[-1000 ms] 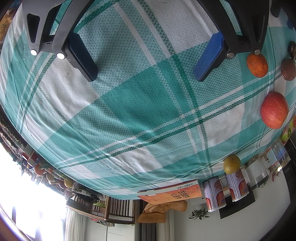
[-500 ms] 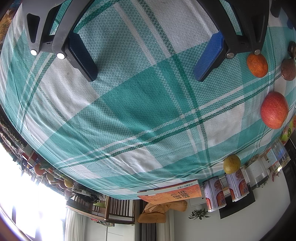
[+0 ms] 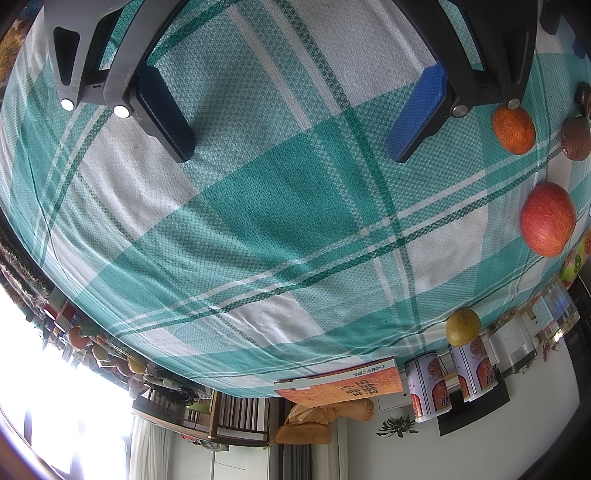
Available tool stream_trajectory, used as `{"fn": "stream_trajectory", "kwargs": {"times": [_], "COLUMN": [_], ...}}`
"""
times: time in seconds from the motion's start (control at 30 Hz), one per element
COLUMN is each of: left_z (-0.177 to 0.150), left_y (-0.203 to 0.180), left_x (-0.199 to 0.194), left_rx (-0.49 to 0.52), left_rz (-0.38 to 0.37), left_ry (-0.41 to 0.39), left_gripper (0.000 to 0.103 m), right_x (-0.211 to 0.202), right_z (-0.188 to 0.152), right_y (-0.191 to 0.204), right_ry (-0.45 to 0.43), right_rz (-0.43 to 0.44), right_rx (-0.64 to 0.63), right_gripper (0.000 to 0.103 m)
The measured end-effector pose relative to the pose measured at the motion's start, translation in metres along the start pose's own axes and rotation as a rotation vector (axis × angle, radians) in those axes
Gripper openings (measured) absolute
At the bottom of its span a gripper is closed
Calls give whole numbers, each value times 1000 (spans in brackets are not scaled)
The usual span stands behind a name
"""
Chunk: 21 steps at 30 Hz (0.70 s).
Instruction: Organize fruits
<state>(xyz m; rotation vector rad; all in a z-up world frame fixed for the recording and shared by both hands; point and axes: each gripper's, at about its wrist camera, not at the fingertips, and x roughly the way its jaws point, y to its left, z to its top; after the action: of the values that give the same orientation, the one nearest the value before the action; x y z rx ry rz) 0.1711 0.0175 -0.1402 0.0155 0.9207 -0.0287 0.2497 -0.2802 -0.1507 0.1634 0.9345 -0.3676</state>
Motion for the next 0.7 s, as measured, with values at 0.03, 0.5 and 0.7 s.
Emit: {"fn": "stream_trajectory", "kwargs": {"times": [0.03, 0.5, 0.7], "left_z": [0, 0, 0], "left_y": [0, 0, 0], "left_x": [0, 0, 0], "left_rx": [0, 0, 0], "left_rz": [0, 0, 0], "left_ry": [0, 0, 0], "left_gripper": [99, 99, 99], "right_x": [0, 0, 0], "right_z": [0, 0, 0], "right_y": [0, 0, 1], "right_ry": [0, 0, 0], "right_rz": [0, 0, 0], "right_rx": [0, 0, 0], "right_gripper": [103, 103, 103]}}
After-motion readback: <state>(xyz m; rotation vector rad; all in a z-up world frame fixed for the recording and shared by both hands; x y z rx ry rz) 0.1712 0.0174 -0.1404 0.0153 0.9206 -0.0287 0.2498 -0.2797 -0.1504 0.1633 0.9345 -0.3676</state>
